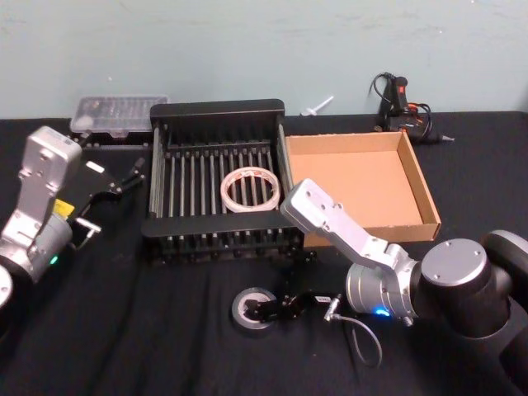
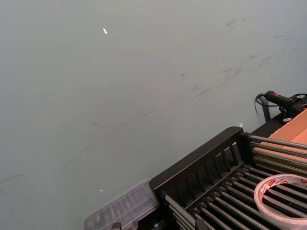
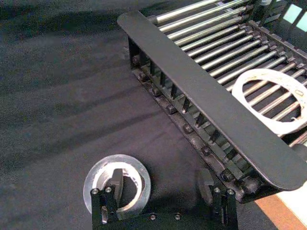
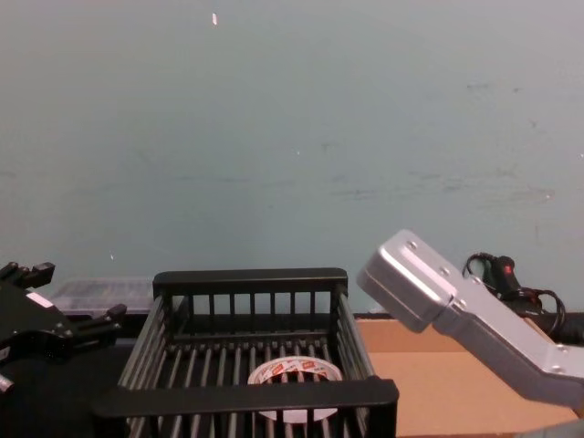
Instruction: Pick up the white tape and place it into the black box , Pick up the silver tape and place it into the brown box.
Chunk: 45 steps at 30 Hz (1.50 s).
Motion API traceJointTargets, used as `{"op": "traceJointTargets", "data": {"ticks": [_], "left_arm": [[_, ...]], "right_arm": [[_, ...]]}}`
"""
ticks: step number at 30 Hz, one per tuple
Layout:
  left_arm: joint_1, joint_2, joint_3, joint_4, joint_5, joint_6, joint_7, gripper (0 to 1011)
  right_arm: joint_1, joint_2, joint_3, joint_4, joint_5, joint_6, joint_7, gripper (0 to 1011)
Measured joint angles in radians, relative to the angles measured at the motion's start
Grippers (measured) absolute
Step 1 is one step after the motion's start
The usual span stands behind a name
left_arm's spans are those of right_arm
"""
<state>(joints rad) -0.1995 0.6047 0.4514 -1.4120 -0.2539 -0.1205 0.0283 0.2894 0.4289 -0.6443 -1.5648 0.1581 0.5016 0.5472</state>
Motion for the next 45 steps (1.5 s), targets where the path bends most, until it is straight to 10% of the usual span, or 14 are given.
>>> {"op": "traceJointTargets", "data": {"ticks": [11, 33, 45], "left_arm": [[0.0, 0.0, 0.0, 0.0, 0.0, 0.0, 0.0, 1001], [0.0, 0.0, 0.0, 0.0, 0.0, 0.0, 0.0, 1001], [0.0, 0.0, 0.0, 0.0, 0.0, 0.0, 0.0, 1001]], "right_arm": [[-0.001, 0.001, 0.001, -0.001, 0.001, -0.001, 0.0, 842], [-0.001, 0.001, 0.002, -0.002, 0.002, -0.002, 0.0, 158], [-0.014, 0.012, 0.014, -0.02, 0.021, -0.019, 0.002, 147]]}}
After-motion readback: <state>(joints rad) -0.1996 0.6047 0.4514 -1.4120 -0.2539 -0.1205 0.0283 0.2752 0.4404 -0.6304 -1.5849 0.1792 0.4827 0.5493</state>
